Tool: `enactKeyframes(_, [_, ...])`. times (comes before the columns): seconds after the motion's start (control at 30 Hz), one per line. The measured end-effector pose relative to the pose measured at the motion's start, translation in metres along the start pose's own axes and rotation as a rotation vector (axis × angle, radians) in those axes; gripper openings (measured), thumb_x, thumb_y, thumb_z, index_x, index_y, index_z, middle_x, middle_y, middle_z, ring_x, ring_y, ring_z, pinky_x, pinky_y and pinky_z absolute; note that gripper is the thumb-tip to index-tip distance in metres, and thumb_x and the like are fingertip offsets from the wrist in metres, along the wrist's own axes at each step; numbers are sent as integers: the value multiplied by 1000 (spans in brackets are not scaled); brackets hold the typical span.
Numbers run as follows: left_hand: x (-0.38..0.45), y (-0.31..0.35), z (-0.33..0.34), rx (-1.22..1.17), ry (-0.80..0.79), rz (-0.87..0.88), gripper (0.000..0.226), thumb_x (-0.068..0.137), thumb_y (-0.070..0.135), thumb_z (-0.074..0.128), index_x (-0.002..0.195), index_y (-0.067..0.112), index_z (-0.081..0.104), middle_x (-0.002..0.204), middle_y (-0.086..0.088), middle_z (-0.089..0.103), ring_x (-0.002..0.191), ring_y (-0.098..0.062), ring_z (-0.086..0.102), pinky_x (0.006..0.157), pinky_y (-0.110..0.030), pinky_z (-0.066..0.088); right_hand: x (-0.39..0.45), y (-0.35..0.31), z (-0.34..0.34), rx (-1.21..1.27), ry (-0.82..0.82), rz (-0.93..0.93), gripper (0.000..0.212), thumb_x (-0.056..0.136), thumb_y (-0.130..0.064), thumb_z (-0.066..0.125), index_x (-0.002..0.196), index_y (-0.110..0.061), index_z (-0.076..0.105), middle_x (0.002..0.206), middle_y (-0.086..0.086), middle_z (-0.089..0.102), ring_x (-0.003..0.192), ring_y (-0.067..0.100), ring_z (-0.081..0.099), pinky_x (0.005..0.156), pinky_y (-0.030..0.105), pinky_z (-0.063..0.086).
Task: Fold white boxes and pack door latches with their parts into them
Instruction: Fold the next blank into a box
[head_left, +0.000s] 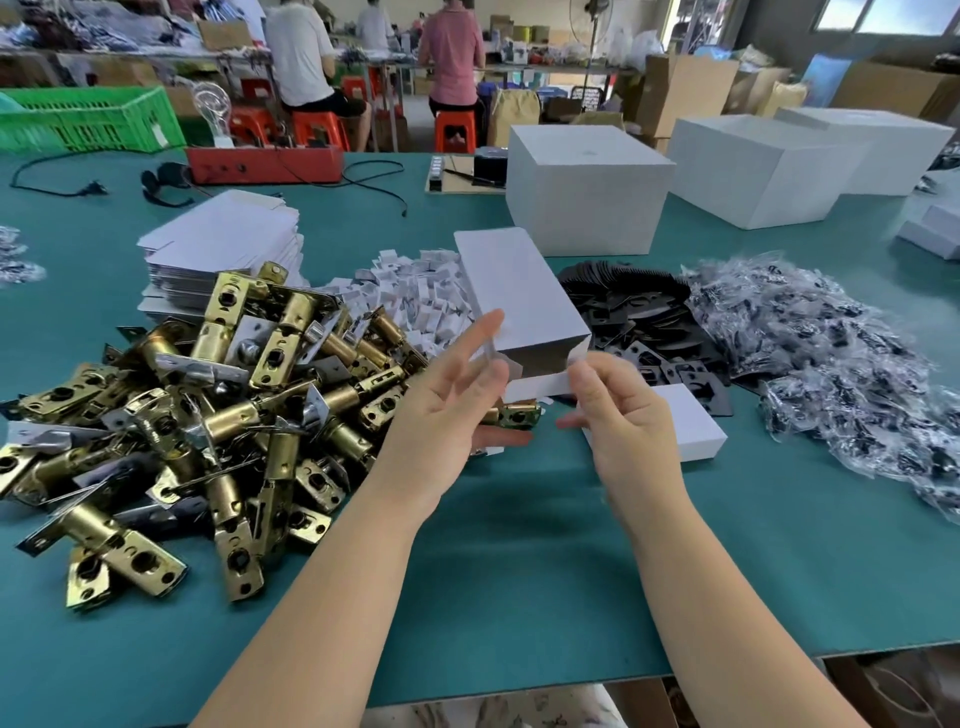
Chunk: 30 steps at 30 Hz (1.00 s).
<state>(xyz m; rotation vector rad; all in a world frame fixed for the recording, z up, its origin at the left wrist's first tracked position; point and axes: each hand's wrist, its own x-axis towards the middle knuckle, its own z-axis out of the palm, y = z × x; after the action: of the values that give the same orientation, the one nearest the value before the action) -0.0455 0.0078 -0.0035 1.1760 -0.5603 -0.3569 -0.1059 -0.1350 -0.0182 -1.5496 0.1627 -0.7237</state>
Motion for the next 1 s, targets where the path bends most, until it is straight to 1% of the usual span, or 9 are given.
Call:
enactKeyframes(0.1, [1,-1,-4,51,55,36,28,80,29,65,102,46,69,82,8,72,85,-16,71,62,-29,59,0,-2,-1,-44,-28,-24,16,89,-34,61,79,-36,73,128,-19,52,122,-8,47,93,13,41])
enactKeyframes(0.17, [2,-1,-5,75,83,47,22,86,27,63,96,46,70,86,4,74,83,-22,73,59,-29,59,0,-1,-2,29,-64,-4,17,87,-39,62,82,-27,74,131,-12,57,127,4,48,105,32,40])
enactKeyframes(0.23, [2,-1,-4,136,90,54,30,95,19,59,94,48,68,91,3,75,82,-23,74,58,-29,59,0,0,-1,93,-69,0,18,89,-31,62,79,-22,73,125,-5,64,124,16,55,102,44,46])
enactKeyframes(0.33, [0,-3,-2,288,63,76,36,97,14,58,96,50,64,92,11,74,81,-17,73,63,-33,61,0,-1,1,140,-41,-10,24,93,-15,58,76,-26,73,101,-10,72,119,28,58,80,29,57])
enactKeyframes(0.43, [-1,-4,1,339,34,66,28,91,29,53,95,55,63,91,13,73,84,-14,72,69,-38,62,1,-1,-1,137,27,-7,14,92,-15,61,88,-26,68,76,-12,70,90,13,67,68,22,56])
enactKeyframes(0.6, [-3,-6,1,346,-17,74,17,85,47,57,100,50,64,86,15,69,88,-17,71,71,-37,62,3,-1,-1,116,120,21,23,91,-15,64,106,-28,54,102,-7,62,75,7,68,63,23,56])
enactKeyframes(0.67, [-5,-7,1,388,-49,99,21,82,49,62,103,49,61,90,8,70,86,-24,68,73,-43,61,4,1,-1,98,134,41,20,92,-17,63,107,-28,55,99,-9,64,70,11,69,61,23,55])
enactKeyframes(0.73, [-5,-9,3,466,-53,119,26,79,49,66,104,52,59,94,6,72,83,-17,69,78,-49,59,4,2,-3,72,151,58,14,93,-19,62,104,-27,58,90,-15,69,68,13,70,64,26,57])
enactKeyframes(1.0, [-6,-13,5,512,-43,122,31,78,48,65,106,54,54,98,14,72,86,-6,69,77,-36,57,1,1,0,-32,195,34,11,93,-23,62,101,-28,58,86,-25,66,65,8,67,71,31,58])
